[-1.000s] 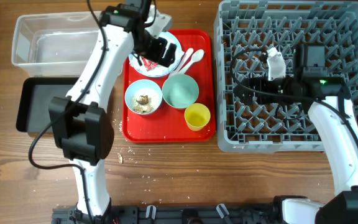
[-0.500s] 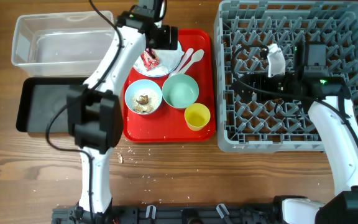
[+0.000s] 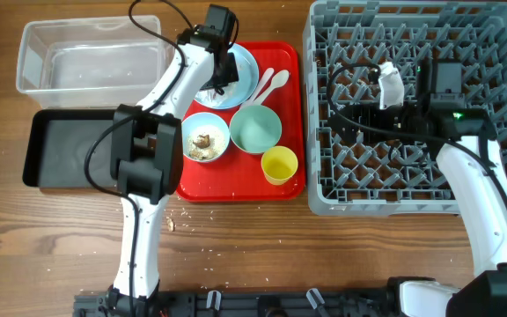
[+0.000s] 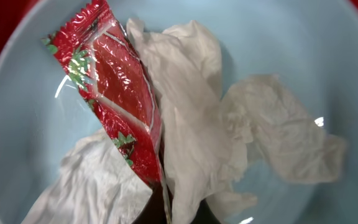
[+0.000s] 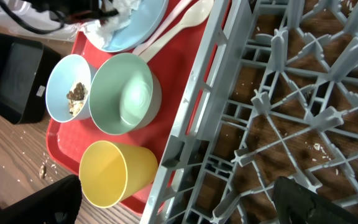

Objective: Sort waste into correct bins and load items into the dishwasher rack
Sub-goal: 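Carry the wrapper and tissue with the left gripper into the clear bin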

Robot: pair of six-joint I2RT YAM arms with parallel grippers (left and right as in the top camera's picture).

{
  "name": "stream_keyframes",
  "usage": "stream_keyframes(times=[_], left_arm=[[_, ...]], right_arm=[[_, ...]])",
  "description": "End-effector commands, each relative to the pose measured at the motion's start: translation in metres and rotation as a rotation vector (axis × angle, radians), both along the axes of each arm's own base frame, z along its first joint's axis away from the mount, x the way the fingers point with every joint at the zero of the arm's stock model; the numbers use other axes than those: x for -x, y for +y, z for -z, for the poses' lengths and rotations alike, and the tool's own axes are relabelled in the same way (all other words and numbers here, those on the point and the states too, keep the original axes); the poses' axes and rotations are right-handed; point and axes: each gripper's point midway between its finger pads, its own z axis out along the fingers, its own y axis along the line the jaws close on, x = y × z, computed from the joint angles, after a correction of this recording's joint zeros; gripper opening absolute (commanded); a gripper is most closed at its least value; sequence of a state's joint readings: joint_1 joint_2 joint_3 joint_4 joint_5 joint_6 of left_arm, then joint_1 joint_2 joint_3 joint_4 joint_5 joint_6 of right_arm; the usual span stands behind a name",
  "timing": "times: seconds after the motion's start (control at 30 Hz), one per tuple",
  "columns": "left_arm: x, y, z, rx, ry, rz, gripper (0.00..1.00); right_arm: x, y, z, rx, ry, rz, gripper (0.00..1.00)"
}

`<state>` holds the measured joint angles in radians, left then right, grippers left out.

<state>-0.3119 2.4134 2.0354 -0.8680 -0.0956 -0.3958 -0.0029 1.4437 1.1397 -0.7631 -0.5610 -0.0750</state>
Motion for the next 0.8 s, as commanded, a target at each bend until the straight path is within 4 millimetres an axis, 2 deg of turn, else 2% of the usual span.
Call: stream_keyframes(times=[0.0,0.03,0.07,0.1,0.13,0.17,0.2,0.23,0.3,0.33,0.37,0.4,0.43,0.47,0.53,0.6,0.67,0.7,0.77], left_arm=[[-0.007,0.010,-0.112,0.077,-0.187,-0.030,0.04],[-0.006,0.035,-0.155,0.092,-0.253,-0.073,0.04],[-0.003,0.061,-0.181,0.096,-0.292,-0.118,0.04],[-0.001,0.078,-0.192,0.094,-0.306,-0.149,0.04],[0.001,0.104,-0.200,0.089,-0.315,-0.196,0.04],[0.001,0.130,-0.200,0.079,-0.310,-0.246,0.04],[0.001,0.160,-0.193,0.068,-0.296,-0.303,0.04],[-0.001,0.181,-0.182,0.060,-0.281,-0.344,0.04],[-0.009,0.207,-0.160,0.051,-0.261,-0.392,0.04],[-0.016,0.217,-0.144,0.047,-0.250,-0.410,0.08],[-0.020,0.223,-0.129,0.044,-0.236,-0.419,0.23],[-0.025,0.225,-0.115,0.042,-0.222,-0.423,0.46],[-0.028,0.226,-0.104,0.038,-0.213,-0.417,0.64],[-0.029,0.226,-0.102,0.037,-0.212,-0.416,0.75],[-0.031,0.226,-0.107,0.038,-0.229,-0.414,0.86],[-0.031,0.221,-0.125,0.054,-0.257,-0.367,0.92],[-0.022,0.193,-0.161,0.131,-0.289,-0.206,0.91],[-0.017,0.189,-0.171,0.130,-0.294,-0.177,0.90],[-0.008,0.188,-0.208,0.082,-0.360,-0.152,0.93]], right_arm=[[-0.004,0.003,-0.008,-0.023,-0.014,-0.005,1.00],[-0.003,0.003,-0.008,-0.024,-0.012,-0.005,1.00],[-0.004,0.002,-0.008,-0.020,-0.015,-0.003,1.00],[-0.004,0.003,-0.008,-0.021,-0.016,-0.006,1.00],[-0.004,0.003,-0.008,-0.020,-0.018,-0.005,1.00],[-0.005,0.003,-0.008,-0.020,-0.020,-0.006,1.00],[-0.004,0.004,-0.008,-0.021,-0.019,-0.007,1.00],[-0.004,0.004,-0.008,-0.021,-0.019,-0.007,1.00],[-0.004,0.004,-0.008,-0.024,-0.013,0.001,1.00],[-0.005,0.004,-0.008,-0.024,-0.012,0.006,1.00],[-0.004,0.004,-0.008,-0.025,-0.009,0.006,0.99],[-0.004,0.004,-0.008,-0.025,-0.008,0.006,1.00],[-0.004,0.004,-0.008,-0.025,-0.009,0.006,1.00],[-0.004,0.004,-0.008,-0.025,-0.009,0.006,1.00],[-0.004,0.004,-0.008,-0.025,-0.008,0.006,1.00],[-0.004,0.004,-0.007,-0.024,-0.006,0.005,1.00],[-0.004,0.003,-0.007,-0.017,-0.007,0.008,1.00],[-0.005,0.001,-0.006,-0.007,-0.007,0.014,1.00],[-0.006,0.001,-0.007,-0.007,-0.015,0.013,1.00]])
